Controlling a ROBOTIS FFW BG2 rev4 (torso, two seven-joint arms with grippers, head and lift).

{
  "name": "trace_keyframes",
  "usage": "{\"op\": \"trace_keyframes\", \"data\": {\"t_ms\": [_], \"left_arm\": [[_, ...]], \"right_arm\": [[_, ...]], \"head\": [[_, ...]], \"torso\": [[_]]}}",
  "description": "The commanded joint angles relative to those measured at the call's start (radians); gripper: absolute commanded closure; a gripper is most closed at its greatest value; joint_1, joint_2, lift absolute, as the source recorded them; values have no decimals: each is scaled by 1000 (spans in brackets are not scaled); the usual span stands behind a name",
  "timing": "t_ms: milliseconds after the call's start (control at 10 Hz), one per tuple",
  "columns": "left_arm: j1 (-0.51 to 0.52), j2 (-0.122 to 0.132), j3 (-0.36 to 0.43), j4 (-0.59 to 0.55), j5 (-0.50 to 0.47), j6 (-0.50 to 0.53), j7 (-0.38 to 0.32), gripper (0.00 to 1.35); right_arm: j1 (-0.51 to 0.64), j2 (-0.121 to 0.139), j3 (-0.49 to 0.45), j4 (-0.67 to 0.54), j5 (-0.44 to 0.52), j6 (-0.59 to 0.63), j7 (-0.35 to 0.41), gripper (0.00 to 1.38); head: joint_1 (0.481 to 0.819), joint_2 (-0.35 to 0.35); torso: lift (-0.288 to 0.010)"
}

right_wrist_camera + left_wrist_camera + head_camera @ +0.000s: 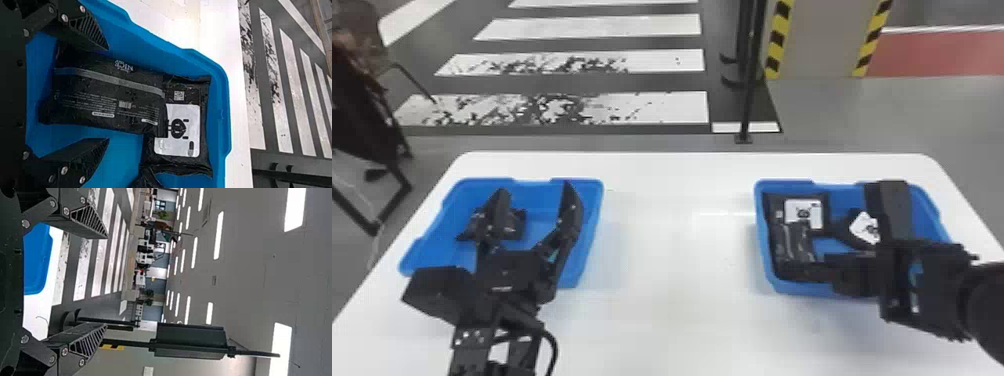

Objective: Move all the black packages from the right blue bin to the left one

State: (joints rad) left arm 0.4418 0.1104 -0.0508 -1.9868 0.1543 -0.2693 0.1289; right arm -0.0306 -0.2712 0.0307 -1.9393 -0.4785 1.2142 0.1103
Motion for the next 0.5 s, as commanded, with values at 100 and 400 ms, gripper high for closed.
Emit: {"op": "trace_keyframes", "data": {"t_ms": [100,400], "left_arm": [[-7,6,-5,0,3,12,-3,297],[-7,6,-5,0,9,14,-6,297]], "right_arm": [[-43,-14,29,60,-46,47,17,699],[-31,-14,31,80,-96,-26,32,1085]], "head": [[695,76],[695,94]], "torso": [[-175],[-175]]}}
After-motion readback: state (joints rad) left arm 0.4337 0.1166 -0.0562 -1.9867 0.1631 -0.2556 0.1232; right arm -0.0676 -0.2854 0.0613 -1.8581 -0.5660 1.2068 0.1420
